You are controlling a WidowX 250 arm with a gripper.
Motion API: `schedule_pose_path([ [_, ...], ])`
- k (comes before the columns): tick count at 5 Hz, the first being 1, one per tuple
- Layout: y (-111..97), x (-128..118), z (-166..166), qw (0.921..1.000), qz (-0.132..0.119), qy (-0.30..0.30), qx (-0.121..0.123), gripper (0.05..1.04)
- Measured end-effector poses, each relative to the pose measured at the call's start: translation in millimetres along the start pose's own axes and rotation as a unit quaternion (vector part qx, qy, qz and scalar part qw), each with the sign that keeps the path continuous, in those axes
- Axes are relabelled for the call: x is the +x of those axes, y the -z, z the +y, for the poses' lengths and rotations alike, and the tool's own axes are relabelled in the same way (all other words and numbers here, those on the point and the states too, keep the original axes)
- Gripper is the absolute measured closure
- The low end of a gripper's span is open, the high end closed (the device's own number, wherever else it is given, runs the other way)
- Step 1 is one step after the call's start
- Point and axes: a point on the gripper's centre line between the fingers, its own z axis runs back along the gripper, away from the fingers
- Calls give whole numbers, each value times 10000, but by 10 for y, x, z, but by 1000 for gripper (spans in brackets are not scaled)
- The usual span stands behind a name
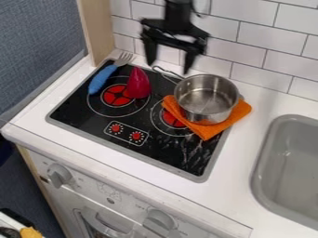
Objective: Move red object in the bottom corner on the right of the burner
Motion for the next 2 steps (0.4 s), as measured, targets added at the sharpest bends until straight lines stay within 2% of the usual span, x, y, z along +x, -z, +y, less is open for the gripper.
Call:
schedule_pose_path([
  [1, 125, 63, 323, 9995, 219, -204, -32, 83],
  [2, 150, 123, 420, 9992, 298, -279, -27, 83],
])
